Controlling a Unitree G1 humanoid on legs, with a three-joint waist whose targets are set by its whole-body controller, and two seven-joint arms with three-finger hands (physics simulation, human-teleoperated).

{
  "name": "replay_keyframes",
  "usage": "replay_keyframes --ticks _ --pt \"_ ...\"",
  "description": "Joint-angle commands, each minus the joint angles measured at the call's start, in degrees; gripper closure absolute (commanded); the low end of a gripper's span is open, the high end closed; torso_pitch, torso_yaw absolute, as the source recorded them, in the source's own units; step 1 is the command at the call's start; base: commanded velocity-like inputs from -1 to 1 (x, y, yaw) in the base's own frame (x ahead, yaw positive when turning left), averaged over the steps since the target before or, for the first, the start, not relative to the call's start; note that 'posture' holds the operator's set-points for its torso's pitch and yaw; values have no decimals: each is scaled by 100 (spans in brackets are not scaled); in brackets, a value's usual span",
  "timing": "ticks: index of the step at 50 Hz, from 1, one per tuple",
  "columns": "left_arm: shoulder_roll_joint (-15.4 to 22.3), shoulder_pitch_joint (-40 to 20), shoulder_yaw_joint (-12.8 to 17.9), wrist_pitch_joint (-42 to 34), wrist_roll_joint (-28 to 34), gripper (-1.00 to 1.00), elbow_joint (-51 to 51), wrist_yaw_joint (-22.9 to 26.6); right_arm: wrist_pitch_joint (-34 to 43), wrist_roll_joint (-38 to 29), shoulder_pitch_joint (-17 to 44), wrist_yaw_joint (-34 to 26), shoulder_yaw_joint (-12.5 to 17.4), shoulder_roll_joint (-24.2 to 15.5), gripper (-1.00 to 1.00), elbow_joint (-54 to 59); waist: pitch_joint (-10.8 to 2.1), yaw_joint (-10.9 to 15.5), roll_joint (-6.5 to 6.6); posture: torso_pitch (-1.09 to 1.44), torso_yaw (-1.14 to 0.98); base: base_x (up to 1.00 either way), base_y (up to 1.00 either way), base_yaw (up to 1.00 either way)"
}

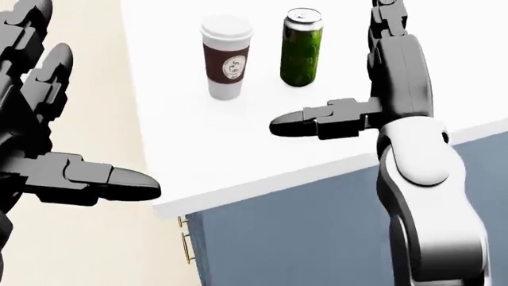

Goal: Move the drinks to the dining counter.

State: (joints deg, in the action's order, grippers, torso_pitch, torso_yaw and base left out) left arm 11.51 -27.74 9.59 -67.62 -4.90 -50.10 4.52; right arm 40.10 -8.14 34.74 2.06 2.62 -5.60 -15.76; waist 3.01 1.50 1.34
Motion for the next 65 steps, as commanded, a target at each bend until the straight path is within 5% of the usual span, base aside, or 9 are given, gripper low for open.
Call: replay_keyframes --ticks 1,8,22,34,37,49,52,53,65 --pt "-10 -235 -129 202 -71 -100 -190 38 -78 31 204 152 287 -188 -100 -451 -187 -151 0 0 0 -35 0 -100" --pt "-27 -189 -195 279 -8 -100 -188 82 267 286 144 185 392 -329 -100 -903 -273 -185 -767 0 0 -32 0 -100" --pt "-110 -127 -328 472 133 -100 -149 221 382 457 25 312 406 -392 -100 -1174 -160 -184 411 0 0 -31 0 -100" --pt "-123 -215 -207 435 94 -100 -178 272 529 400 -28 198 356 -394 -100 -1475 -176 -216 -302 0 0 -31 0 -100" --pt "-101 -173 -243 490 103 -100 -120 254 490 385 -42 187 351 -374 -100 -1479 -331 -310 -878 0 0 -31 0 -100" --pt "-78 -341 -220 277 78 -100 -163 210 631 399 -29 100 341 -373 -100 -1681 -44 -261 -40 0 0 -31 0 -100" --pt "-76 -364 -213 310 66 -100 -126 207 659 392 -34 78 336 -373 -100 -1730 -311 -223 530 0 0 -31 0 -100" --pt "-68 -370 -222 316 68 -100 -113 204 666 396 -48 64 351 -378 -100 -1751 -16 -98 147 0 0 -30 0 -100" --pt "50 -747 -264 311 156 -100 235 221 942 476 -165 -185 505 -508 -100 -2224 -194 -224 -460 0 0 -31 0 -100"
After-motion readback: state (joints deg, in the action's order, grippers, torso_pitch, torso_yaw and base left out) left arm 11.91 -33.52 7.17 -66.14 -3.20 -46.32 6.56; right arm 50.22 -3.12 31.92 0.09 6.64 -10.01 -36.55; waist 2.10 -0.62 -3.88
